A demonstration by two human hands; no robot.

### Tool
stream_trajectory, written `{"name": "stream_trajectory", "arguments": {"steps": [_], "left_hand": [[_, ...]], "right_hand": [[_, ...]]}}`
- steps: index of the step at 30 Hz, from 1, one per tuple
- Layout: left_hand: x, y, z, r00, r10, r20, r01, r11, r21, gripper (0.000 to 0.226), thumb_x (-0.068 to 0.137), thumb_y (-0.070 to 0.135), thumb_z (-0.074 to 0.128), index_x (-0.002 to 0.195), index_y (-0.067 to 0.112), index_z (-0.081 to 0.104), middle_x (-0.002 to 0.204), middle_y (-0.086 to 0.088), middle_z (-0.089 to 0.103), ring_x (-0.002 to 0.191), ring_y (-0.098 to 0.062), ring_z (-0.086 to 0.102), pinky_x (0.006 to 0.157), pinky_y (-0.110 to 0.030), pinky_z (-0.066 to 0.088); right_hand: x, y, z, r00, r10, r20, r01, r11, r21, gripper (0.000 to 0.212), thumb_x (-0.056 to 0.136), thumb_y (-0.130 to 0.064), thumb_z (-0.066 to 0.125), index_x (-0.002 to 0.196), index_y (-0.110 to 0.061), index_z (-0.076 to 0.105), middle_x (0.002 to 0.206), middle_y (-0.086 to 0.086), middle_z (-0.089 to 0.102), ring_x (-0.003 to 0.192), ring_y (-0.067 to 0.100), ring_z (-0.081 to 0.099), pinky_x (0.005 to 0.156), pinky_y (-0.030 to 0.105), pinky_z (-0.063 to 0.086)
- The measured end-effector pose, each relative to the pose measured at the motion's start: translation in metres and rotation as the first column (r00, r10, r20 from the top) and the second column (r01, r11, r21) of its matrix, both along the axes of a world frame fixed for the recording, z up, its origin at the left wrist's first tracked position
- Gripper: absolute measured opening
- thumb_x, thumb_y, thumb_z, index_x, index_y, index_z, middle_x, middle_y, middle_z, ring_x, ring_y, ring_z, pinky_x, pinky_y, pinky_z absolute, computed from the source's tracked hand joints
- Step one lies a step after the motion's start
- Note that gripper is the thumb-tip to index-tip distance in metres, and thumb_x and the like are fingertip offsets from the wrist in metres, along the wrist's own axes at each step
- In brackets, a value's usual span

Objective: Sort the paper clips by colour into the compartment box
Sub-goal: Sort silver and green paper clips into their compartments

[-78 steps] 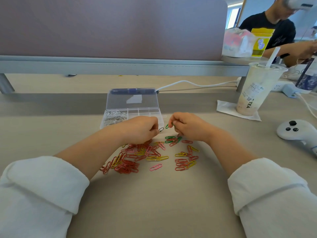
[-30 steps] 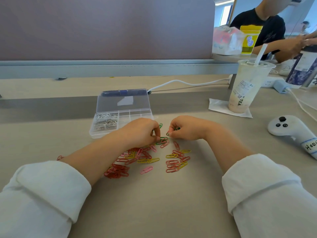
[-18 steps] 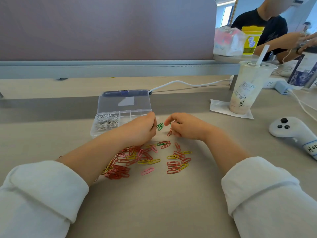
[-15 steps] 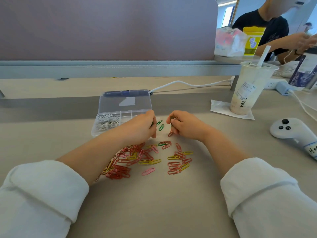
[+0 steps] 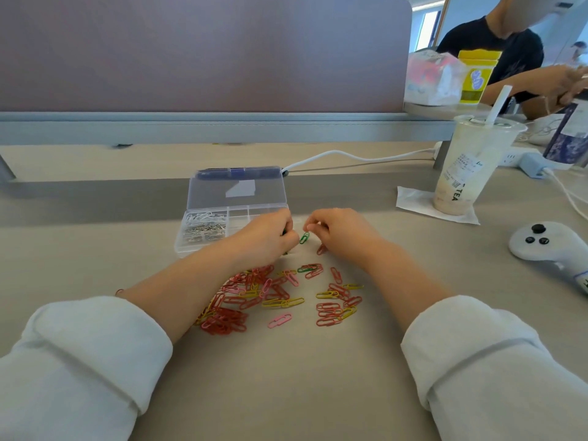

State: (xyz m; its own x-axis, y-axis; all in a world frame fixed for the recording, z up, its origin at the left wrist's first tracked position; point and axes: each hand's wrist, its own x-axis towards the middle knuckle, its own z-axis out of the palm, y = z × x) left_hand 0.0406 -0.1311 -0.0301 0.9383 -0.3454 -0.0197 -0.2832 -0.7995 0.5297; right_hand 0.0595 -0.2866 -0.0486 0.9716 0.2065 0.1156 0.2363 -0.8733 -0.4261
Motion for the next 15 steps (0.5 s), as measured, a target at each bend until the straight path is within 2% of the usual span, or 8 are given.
{"name": "stream_trajectory", "arguments": {"steps": [2,5,8,11,13,15], "left_hand": [[-0.0004,0.0014,-0.0001,1.0,0.001,0.003,-0.001,1.0,0.011,0.014,0.093,0.021,0.045,0.081,0.014,0.041,0.072,0.0,0.049,0.061,-0.013,0.039,0.054,-0.026,0.031],[-0.0015,0.0021,0.0012,1.0,0.0,0.025,-0.001,1.0,0.016,0.014,0.092,0.02,0.047,0.08,0.015,0.041,0.069,0.002,0.047,0.058,-0.011,0.038,0.051,-0.024,0.029],[-0.0007,0.0022,0.0009,0.999,-0.006,0.032,0.005,1.0,0.009,0.015,0.089,0.018,0.051,0.079,0.018,0.04,0.071,0.002,0.048,0.059,-0.011,0.04,0.052,-0.023,0.032],[0.0003,0.0024,-0.0007,1.0,-0.02,-0.001,0.02,1.0,0.002,0.006,0.091,0.017,0.048,0.092,0.018,0.043,0.072,0.002,0.05,0.06,-0.01,0.044,0.052,-0.024,0.034],[0.0009,0.0038,-0.0011,1.0,-0.026,-0.001,0.026,1.0,0.003,0.011,0.093,0.016,0.043,0.103,0.018,0.044,0.071,0.002,0.052,0.059,-0.009,0.045,0.052,-0.024,0.035],[0.0025,0.0064,-0.0006,0.998,-0.035,0.047,0.034,0.999,0.03,0.015,0.094,0.014,0.039,0.105,0.018,0.049,0.073,0.005,0.057,0.06,-0.006,0.047,0.05,-0.017,0.037]], "right_hand": [[-0.0029,-0.0007,0.0007,1.0,0.027,-0.012,-0.028,0.998,-0.064,0.02,0.092,-0.03,0.052,0.106,-0.03,0.066,0.071,-0.013,0.061,0.082,0.012,0.061,0.08,0.03,0.049],[-0.0044,-0.002,0.0048,1.0,0.031,-0.003,-0.032,0.993,-0.117,0.018,0.086,-0.033,0.061,0.103,-0.034,0.068,0.06,-0.016,0.045,0.076,0.009,0.046,0.068,0.026,0.038],[-0.006,0.0,0.0074,0.999,0.04,0.016,-0.037,0.987,-0.158,0.014,0.084,-0.036,0.064,0.096,-0.03,0.069,0.068,-0.014,0.045,0.079,0.011,0.046,0.068,0.028,0.04],[-0.0073,0.0011,0.0047,0.998,0.055,0.022,-0.05,0.98,-0.191,0.014,0.09,-0.034,0.056,0.095,-0.023,0.064,0.084,-0.005,0.058,0.083,0.016,0.053,0.075,0.031,0.046],[-0.0066,-0.0008,0.0029,0.999,0.047,0.018,-0.044,0.99,-0.136,0.016,0.095,-0.029,0.046,0.097,-0.018,0.056,0.095,0.003,0.065,0.091,0.023,0.057,0.077,0.034,0.045],[-0.0057,-0.0029,0.0024,0.998,0.056,-0.007,-0.056,0.995,-0.087,0.016,0.098,-0.025,0.038,0.098,-0.014,0.049,0.1,0.009,0.063,0.092,0.027,0.056,0.075,0.034,0.041]]}}
